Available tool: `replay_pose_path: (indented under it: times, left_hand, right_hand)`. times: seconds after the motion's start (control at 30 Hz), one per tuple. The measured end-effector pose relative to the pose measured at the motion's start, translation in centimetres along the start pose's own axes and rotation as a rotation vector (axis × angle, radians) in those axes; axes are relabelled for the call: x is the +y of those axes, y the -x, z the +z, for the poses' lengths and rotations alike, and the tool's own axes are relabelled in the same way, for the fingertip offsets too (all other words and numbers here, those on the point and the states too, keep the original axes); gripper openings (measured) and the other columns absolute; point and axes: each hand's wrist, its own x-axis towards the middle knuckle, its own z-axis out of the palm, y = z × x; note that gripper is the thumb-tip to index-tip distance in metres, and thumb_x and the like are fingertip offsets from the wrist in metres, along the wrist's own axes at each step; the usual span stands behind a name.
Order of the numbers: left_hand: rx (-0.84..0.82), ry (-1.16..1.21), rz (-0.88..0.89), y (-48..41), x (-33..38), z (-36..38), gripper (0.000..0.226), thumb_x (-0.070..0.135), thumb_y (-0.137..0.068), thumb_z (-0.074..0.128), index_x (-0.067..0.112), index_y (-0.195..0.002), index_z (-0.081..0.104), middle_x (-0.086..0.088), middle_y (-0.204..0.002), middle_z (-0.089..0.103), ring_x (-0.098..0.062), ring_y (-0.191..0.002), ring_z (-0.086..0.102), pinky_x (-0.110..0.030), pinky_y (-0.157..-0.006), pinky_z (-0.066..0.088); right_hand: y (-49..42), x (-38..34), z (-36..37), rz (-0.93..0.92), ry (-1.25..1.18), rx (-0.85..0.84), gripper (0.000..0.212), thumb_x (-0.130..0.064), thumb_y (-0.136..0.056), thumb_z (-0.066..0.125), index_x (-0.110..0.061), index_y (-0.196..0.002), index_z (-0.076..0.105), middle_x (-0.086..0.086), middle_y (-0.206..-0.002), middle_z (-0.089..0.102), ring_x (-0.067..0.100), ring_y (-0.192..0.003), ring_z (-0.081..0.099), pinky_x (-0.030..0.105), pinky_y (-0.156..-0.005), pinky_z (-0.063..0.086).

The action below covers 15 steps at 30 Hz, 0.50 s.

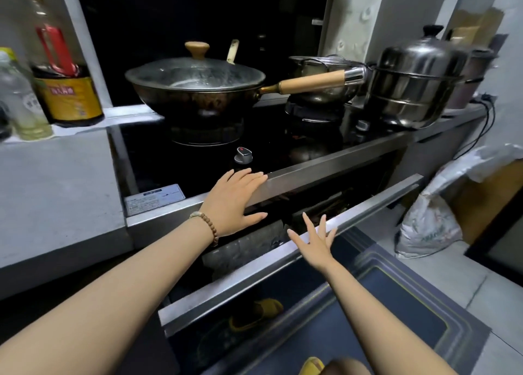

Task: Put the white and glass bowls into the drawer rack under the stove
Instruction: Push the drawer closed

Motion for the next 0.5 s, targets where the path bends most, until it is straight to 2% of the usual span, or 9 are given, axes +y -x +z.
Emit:
replay_pose_path:
  times: [0.13, 0.3, 0.5]
  left_hand:
    - [-0.012, 0.031, -0.021, 0.0, 0.1, -0.1, 0.079, 0.061, -0.082, 0.049, 0.025, -0.147, 0.021, 0.007, -0.154, 0.025, -0.014, -0.143, 0.017, -0.035, -0.119, 0.008]
    - [-0.016, 0.064, -0.033, -0.1, 0.1, -0.3, 0.079, 0.062, -0.082, 0.050, 0.026, -0.146, 0.022, 0.008, -0.154, 0.025, -0.013, -0.143, 0.016, -0.035, -0.120, 0.008]
    - [-0.026, 0.070, -0.037, -0.2, 0.2, -0.3, 0.078, 0.061, -0.082, 0.051, 0.027, -0.146, 0.023, 0.008, -0.154, 0.025, -0.013, -0.144, 0.015, -0.036, -0.120, 0.008]
  right_hand:
    - [-0.5, -0.4, -1.1, -0.063, -0.002, -0.086, 0.079, -0.057, -0.083, 0.057, -0.051, -0.144, 0.007, -0.014, -0.153, -0.030, 0.021, -0.138, -0.035, 0.051, -0.115, 0.006]
    - [-1.6, -2.2, -0.9, -0.059, 0.032, -0.169, 0.089, -0.063, -0.079, 0.056, -0.054, -0.142, -0.006, -0.013, -0.151, -0.034, 0.027, -0.138, -0.035, 0.055, -0.114, 0.001]
    - [-2.9, -2.9, -0.3, -0.076, 0.008, -0.158, 0.109, -0.059, -0.078, 0.061, -0.037, -0.144, -0.022, -0.012, -0.153, -0.032, 0.025, -0.141, -0.029, 0.052, -0.116, 0.000]
